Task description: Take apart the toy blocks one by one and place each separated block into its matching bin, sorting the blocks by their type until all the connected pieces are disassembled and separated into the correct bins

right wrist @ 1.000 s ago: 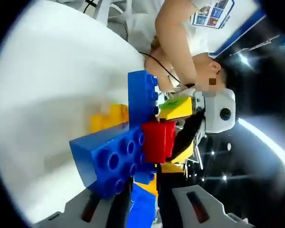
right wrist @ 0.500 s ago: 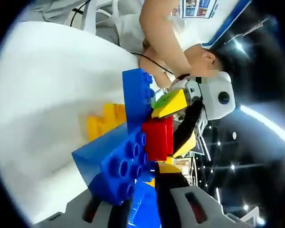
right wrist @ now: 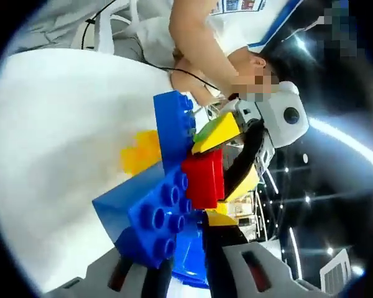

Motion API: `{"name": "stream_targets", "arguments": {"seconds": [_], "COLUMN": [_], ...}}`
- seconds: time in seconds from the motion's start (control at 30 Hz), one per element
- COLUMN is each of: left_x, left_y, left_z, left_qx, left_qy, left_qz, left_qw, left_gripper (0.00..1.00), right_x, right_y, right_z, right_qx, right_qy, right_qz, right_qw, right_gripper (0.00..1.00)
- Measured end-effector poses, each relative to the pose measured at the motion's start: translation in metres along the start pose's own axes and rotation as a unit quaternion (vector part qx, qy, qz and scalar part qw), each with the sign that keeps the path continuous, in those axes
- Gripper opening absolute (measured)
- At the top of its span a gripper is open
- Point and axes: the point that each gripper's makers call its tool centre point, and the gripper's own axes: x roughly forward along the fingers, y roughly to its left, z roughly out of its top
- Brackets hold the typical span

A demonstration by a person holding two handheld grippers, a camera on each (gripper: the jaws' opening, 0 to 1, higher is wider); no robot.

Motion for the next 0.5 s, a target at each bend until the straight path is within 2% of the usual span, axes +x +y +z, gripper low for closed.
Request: {"name": "stream_targets", "arguments": {"seconds": [0.03, 0.1, 0.2, 0.27, 0.37, 0.4, 0.47, 0.5], "left_x": [0.005, 0.015, 0.025, 0.027, 0.025, 0.022, 0.013, 0.008], "left_y": [0.001, 0.000, 0.001, 0.001, 0.004, 0.006, 0.012, 0.017], "left_z": [-0.003, -0.005, -0.006, -0.006, 0.003, 0.006, 0.003, -0.002], "left_qx": [0.004, 0.017, 0.021, 0.020, 0.002, -0.027, -0.074, -0.089], "left_qy": [0.012, 0.023, 0.026, 0.023, -0.005, -0.016, -0.015, -0.006], "left_qz": [0.002, -0.005, -0.010, -0.010, -0.008, 0.001, 0.017, 0.023], "left_qw": [0.9999, 0.9996, 0.9994, 0.9995, 1.0000, 0.9995, 0.9970, 0.9957], "left_gripper": [0.21, 0.21, 0.21, 0.21, 0.23, 0.24, 0.28, 0.30], "right_x": [-0.002, -0.004, -0.006, -0.008, -0.011, -0.011, -0.013, -0.012], "right_y": [-0.001, 0.006, 0.012, 0.009, 0.001, -0.001, -0.009, -0.008], "right_z": [-0.004, -0.007, -0.013, -0.016, -0.016, -0.017, -0.018, -0.017], "right_qx": [0.005, -0.001, 0.007, -0.014, -0.037, -0.024, -0.033, -0.033], "right_qy": [0.009, 0.018, 0.034, 0.044, 0.052, 0.051, 0.054, 0.054], "right_qz": [-0.005, 0.006, 0.012, 0.001, -0.029, -0.030, -0.051, -0.048], "right_qw": [0.9999, 0.9998, 0.9993, 0.9990, 0.9975, 0.9980, 0.9967, 0.9968], "right_gripper": [0.16, 0.16, 0.16, 0.16, 0.16, 0.16, 0.16, 0.16]}}
